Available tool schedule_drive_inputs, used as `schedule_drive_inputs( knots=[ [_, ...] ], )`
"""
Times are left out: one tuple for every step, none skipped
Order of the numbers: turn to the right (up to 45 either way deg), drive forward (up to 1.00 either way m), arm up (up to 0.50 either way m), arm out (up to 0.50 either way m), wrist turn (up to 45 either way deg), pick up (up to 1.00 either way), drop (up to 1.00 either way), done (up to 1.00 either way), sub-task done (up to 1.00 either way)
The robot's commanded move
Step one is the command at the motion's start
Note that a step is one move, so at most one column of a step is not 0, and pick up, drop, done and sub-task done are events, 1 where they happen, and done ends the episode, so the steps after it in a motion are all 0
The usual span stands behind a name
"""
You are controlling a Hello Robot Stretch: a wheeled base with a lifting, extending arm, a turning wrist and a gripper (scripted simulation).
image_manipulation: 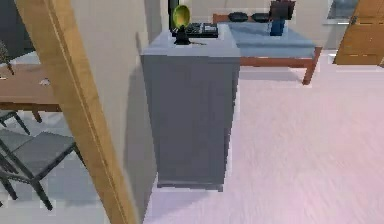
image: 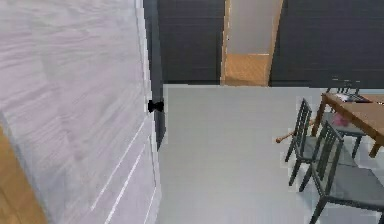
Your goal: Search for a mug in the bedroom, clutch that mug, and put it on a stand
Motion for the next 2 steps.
schedule_drive_inputs(
  knots=[
    [0.0,0.45,0.00,0.00,0.0,0.00,0.00,0.00,0.00],
    [18.0,0.00,0.00,0.00,0.0,0.00,0.00,0.00,0.00]
  ],
)
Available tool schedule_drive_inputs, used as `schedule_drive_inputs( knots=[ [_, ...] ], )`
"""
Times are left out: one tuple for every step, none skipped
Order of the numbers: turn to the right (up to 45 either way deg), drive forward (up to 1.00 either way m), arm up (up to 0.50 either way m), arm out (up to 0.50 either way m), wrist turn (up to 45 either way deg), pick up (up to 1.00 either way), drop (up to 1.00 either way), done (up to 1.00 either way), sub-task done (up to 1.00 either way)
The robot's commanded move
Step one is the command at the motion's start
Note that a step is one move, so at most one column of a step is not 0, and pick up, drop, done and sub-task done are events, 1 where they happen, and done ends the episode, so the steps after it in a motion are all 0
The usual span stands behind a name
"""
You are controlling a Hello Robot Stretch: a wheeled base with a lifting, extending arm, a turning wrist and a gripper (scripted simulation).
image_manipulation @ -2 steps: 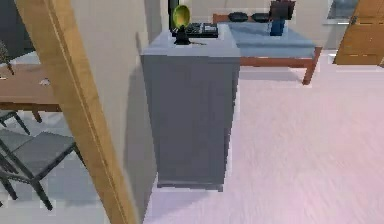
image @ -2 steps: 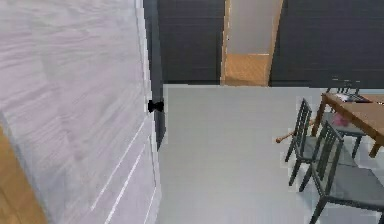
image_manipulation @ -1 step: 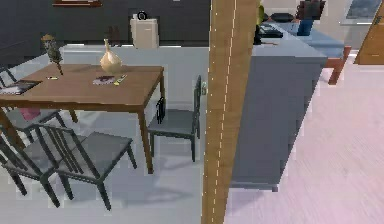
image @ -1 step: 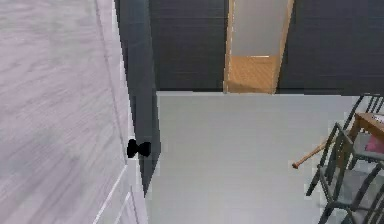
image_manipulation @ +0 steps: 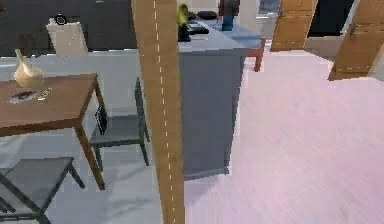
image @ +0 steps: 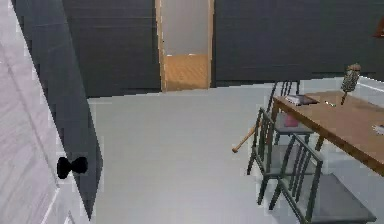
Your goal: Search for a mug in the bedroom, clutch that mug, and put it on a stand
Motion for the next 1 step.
schedule_drive_inputs(
  knots=[
    [0.0,1.00,0.00,0.00,0.0,0.00,0.00,0.00,0.00]
  ],
)
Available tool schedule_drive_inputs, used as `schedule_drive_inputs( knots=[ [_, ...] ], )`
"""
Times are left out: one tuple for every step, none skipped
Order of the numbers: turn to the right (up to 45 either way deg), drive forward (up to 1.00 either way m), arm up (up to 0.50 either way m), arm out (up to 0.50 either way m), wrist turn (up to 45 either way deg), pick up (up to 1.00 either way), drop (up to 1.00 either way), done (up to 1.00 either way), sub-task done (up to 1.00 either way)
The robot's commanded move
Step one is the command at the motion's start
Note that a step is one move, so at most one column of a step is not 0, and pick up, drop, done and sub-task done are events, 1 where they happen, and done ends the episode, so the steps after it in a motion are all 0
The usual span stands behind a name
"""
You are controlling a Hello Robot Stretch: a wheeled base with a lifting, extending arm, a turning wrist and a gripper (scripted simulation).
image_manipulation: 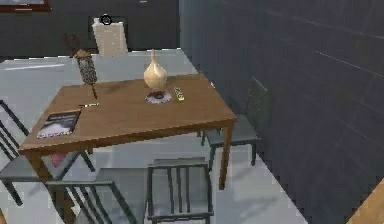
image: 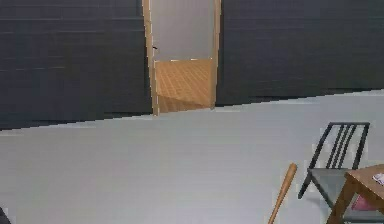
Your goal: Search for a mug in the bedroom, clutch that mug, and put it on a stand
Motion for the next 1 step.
schedule_drive_inputs(
  knots=[
    [3.0,0.00,0.00,0.00,0.0,0.00,0.00,0.00,0.00]
  ],
)
